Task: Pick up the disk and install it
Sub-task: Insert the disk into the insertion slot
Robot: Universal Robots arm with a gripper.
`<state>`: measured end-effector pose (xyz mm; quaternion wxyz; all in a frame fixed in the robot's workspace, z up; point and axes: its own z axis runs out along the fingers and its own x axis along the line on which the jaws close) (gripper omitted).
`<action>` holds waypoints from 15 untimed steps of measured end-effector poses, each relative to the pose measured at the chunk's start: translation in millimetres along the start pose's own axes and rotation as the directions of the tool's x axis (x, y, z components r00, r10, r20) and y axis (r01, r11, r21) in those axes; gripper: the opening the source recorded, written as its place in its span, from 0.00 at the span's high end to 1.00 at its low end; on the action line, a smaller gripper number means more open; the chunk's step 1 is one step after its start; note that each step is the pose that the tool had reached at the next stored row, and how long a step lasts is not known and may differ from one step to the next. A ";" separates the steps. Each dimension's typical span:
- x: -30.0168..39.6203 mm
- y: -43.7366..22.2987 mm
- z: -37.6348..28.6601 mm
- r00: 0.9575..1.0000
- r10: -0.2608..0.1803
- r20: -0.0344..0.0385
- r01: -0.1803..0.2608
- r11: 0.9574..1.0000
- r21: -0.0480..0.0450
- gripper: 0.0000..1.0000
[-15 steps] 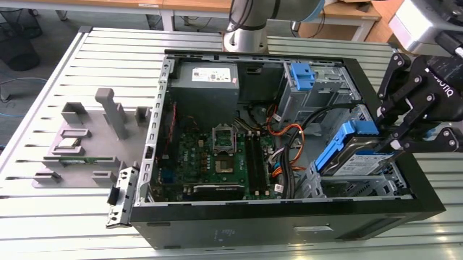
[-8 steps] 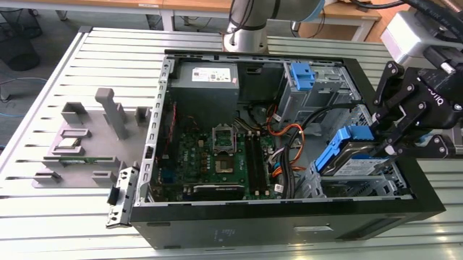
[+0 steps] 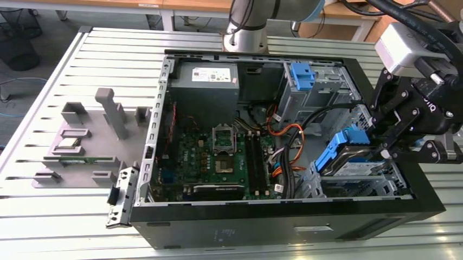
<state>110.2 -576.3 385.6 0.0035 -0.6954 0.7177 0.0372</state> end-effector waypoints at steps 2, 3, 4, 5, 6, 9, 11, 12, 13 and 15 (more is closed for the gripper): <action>0.0 0.0 0.0 1.000 0.000 0.000 0.000 1.000 0.000 0.65; 0.1 0.0 0.1 1.000 0.000 0.000 0.000 1.000 0.000 0.65; 0.1 0.0 0.1 1.000 0.000 0.000 0.000 1.000 0.000 0.65; 0.1 0.0 0.1 1.000 0.000 0.000 0.000 1.000 0.000 0.65; 0.0 0.0 0.2 1.000 0.000 0.000 0.000 1.000 0.000 0.65; 0.1 0.0 0.1 1.000 0.000 0.000 0.000 1.000 0.000 0.64; 0.1 0.0 0.2 1.000 0.000 0.000 0.000 1.000 0.000 0.58; 0.0 0.0 0.2 1.000 0.000 0.000 0.000 1.000 0.000 0.58; 0.0 0.0 0.2 1.000 0.000 0.000 0.000 1.000 0.000 0.58; 0.0 0.0 0.2 1.000 0.000 0.000 0.000 1.000 0.000 0.58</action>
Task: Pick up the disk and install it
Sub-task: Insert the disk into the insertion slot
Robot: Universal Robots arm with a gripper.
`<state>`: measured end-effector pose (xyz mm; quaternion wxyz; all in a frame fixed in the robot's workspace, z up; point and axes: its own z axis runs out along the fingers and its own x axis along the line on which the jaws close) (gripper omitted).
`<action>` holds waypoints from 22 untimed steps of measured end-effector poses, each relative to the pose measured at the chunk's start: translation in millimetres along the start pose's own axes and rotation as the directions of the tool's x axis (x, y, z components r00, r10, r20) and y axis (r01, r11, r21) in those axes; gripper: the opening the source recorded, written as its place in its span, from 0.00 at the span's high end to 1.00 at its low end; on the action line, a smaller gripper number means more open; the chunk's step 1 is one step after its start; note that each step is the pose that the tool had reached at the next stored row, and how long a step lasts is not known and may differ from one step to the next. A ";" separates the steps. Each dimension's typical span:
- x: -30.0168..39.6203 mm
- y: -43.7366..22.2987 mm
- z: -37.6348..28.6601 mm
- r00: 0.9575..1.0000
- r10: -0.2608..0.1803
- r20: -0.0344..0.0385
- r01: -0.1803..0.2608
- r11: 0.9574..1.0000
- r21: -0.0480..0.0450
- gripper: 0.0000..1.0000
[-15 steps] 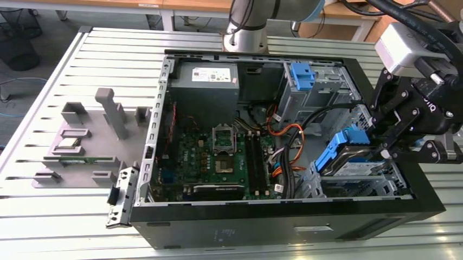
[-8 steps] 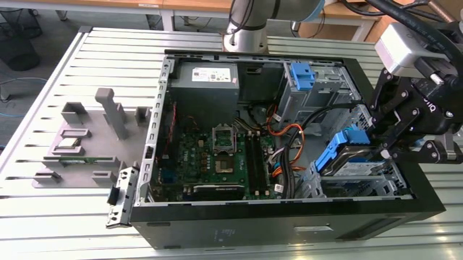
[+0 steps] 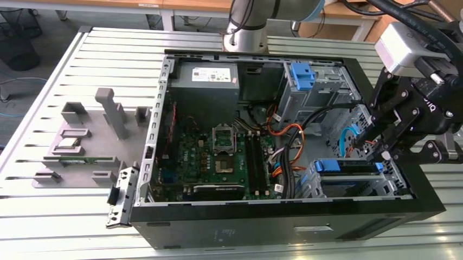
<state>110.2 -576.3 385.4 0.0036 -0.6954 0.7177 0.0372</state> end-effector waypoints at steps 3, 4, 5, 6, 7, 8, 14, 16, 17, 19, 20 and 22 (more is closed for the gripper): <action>0.2 -0.1 3.2 1.000 0.000 0.000 0.000 1.000 0.000 0.58; 0.3 0.1 4.8 1.000 0.000 0.000 0.000 1.000 0.001 0.58; 0.4 0.3 6.6 1.000 0.000 0.000 0.000 1.000 0.002 0.58; 0.5 0.5 8.6 1.000 0.000 0.000 0.000 1.000 0.003 0.58; 0.6 0.8 10.4 1.000 0.000 0.000 0.000 1.000 0.003 0.58; 0.7 0.9 12.2 1.000 0.000 0.000 0.000 1.000 0.004 0.58; 1.0 1.1 16.4 1.000 -0.001 0.000 0.001 1.000 0.007 0.58; 1.0 1.1 16.6 1.000 -0.001 0.000 0.001 1.000 0.007 0.58; 0.9 1.2 16.7 1.000 -0.001 0.000 0.001 1.000 0.007 0.58; 0.7 1.4 17.1 1.000 -0.001 0.001 0.001 1.000 0.007 0.58; 0.4 1.7 17.1 1.000 0.000 0.001 0.000 1.000 0.007 0.58; 0.1 2.0 17.5 1.000 -0.001 0.001 0.001 1.000 0.007 0.58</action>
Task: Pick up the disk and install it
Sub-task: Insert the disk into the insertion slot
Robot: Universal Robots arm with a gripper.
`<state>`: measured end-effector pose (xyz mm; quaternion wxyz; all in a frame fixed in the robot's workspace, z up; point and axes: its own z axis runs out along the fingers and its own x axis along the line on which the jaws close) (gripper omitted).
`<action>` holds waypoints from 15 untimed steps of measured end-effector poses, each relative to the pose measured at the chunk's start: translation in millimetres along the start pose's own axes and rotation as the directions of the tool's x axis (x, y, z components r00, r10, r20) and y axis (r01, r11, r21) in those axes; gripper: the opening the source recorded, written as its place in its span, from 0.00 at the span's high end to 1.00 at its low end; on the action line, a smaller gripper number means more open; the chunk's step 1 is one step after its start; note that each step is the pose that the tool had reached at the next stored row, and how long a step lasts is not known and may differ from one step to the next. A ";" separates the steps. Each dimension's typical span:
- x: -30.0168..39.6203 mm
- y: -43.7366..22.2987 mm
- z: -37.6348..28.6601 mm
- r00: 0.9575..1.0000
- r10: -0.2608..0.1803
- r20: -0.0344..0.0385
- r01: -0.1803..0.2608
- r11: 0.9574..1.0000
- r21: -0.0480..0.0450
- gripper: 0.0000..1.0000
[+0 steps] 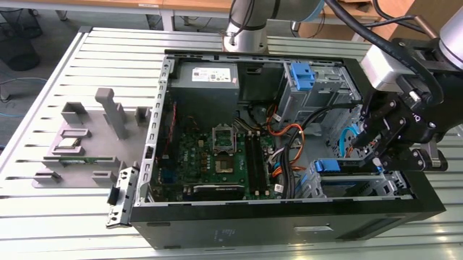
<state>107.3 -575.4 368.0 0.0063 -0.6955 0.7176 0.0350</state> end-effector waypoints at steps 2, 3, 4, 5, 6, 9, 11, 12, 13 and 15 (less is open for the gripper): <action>-0.1 0.1 0.2 1.000 0.000 0.000 0.000 1.000 0.000 0.58; -0.2 0.2 0.1 1.000 0.000 0.000 0.000 1.000 0.000 0.58; -0.2 0.2 0.2 1.000 0.000 0.000 0.000 1.000 0.000 0.58; -0.2 0.2 0.2 1.000 0.000 0.000 0.000 1.000 0.000 0.58; -0.2 0.3 0.2 1.000 0.000 0.000 0.000 1.000 0.000 0.58; -0.6 1.0 0.4 1.000 0.000 0.000 0.000 1.000 0.000 0.58; -0.7 1.3 0.6 1.000 0.000 0.000 0.000 1.000 0.000 0.58; -0.7 1.6 1.0 1.000 0.000 0.000 0.000 1.000 0.002 0.58; -0.6 1.9 1.4 1.000 0.000 0.000 0.000 1.000 0.004 0.58; -0.6 2.0 1.4 1.000 0.000 0.000 0.000 1.000 0.005 0.58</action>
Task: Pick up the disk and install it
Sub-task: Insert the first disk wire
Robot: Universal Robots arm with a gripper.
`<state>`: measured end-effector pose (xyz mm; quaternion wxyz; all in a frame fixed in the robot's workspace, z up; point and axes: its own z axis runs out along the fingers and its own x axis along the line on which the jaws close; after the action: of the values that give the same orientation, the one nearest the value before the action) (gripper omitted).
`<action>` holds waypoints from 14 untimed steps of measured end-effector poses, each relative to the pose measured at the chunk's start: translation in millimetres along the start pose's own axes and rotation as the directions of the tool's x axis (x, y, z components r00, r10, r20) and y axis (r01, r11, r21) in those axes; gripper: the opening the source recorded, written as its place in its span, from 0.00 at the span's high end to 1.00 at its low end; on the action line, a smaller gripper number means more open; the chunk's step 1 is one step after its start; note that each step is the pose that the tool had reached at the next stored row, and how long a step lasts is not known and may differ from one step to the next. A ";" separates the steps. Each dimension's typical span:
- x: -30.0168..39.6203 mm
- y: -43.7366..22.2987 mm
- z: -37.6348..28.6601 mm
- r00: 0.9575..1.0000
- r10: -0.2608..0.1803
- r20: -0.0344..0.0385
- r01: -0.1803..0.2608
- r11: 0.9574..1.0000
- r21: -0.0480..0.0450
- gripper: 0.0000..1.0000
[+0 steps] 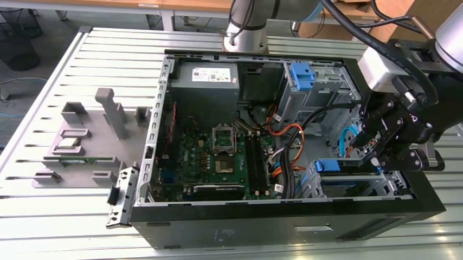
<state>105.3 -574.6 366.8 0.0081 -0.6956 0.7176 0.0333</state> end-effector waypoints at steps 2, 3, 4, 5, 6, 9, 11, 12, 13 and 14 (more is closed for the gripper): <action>0.0 1.1 -1.2 1.000 0.000 0.000 0.000 1.000 0.000 0.58; -0.1 1.1 -1.2 1.000 0.000 0.000 0.000 1.000 0.000 0.58; -0.1 1.1 -1.4 1.000 0.000 0.000 0.000 1.000 0.000 0.58; -0.1 1.1 -1.6 1.000 0.000 0.000 0.000 1.000 0.000 0.58; -0.1 1.1 -1.9 1.000 0.000 0.000 0.000 1.000 0.000 0.58; -0.1 1.1 -2.3 1.000 0.000 0.000 0.000 1.000 0.000 0.58; -0.1 1.1 -2.8 1.000 0.000 0.000 0.000 1.000 0.000 0.58; -0.1 1.2 -3.0 1.000 0.000 0.000 0.000 1.000 0.000 0.58; -0.2 1.2 -3.2 1.000 0.000 0.000 0.000 1.000 0.000 0.58; -0.2 1.2 -3.4 1.000 0.000 0.000 0.000 1.000 0.000 0.58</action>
<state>104.2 -574.6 370.2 0.0082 -0.6956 0.7176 0.0333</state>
